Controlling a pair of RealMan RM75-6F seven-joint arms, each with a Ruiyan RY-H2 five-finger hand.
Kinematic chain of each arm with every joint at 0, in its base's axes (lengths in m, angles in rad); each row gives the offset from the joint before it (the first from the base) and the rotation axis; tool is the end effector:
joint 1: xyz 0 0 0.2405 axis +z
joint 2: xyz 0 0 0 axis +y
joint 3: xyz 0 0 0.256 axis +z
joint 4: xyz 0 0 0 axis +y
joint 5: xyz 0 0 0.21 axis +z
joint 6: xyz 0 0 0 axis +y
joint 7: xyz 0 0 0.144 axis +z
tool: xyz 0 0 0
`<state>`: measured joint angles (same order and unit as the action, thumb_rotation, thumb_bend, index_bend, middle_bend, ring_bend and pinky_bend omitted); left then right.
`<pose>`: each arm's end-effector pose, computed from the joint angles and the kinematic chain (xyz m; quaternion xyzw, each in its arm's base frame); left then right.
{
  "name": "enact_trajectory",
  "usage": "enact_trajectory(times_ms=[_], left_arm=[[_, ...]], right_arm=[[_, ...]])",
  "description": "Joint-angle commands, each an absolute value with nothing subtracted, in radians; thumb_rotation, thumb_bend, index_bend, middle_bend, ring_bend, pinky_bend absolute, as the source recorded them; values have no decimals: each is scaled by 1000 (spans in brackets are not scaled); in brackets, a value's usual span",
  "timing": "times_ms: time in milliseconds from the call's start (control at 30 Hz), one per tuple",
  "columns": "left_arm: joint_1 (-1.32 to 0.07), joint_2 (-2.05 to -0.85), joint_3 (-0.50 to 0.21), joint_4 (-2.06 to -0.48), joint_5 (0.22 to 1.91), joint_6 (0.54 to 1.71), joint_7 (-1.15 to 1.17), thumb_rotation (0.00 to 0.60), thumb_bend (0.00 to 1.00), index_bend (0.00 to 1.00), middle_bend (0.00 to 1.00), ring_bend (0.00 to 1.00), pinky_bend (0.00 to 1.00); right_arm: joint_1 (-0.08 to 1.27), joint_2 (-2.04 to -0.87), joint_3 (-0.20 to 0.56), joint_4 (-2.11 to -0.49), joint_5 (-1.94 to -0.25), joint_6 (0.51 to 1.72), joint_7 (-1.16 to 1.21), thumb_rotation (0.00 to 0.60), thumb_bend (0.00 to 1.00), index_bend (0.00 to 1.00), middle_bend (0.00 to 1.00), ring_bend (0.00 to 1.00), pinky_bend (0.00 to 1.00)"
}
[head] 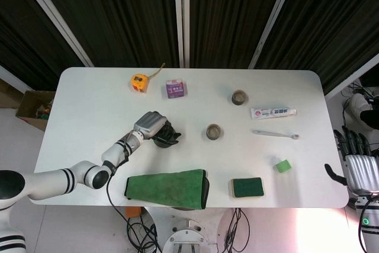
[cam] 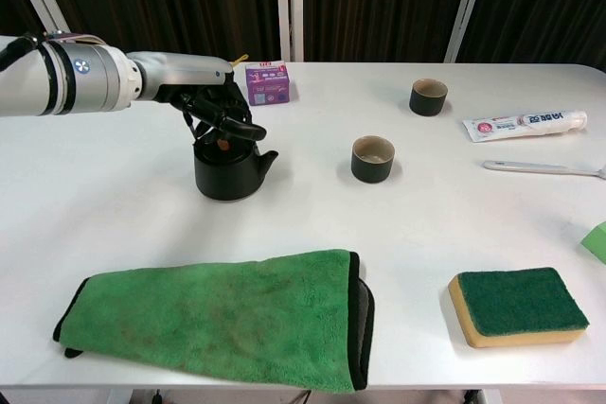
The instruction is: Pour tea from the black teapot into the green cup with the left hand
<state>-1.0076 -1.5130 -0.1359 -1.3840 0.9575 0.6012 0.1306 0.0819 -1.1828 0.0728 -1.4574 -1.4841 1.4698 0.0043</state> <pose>-0.1111 0.3793 -0.0404 -0.7941 -0.4419 -0.2920 0.2981 -0.3375 -0.1867 0.1566 0.5972 -0.3651 0.3634 0.6148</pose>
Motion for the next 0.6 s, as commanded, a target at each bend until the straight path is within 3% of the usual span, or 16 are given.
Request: enact_trajectory(times_ms=[33, 600], left_arm=[[-1009, -1508, -133, -1391, 958, 597, 131, 217, 123, 655, 675, 650, 230], [-1013, -1490, -128, -1410, 961, 590, 114, 283, 124, 782, 804, 773, 238]], right_arm=[[82, -1182, 73, -1457, -1484, 1470, 5, 600, 243, 0, 0, 0, 0], [85, -1182, 74, -1457, -1482, 1466, 4, 600, 243, 0, 0, 0, 0]])
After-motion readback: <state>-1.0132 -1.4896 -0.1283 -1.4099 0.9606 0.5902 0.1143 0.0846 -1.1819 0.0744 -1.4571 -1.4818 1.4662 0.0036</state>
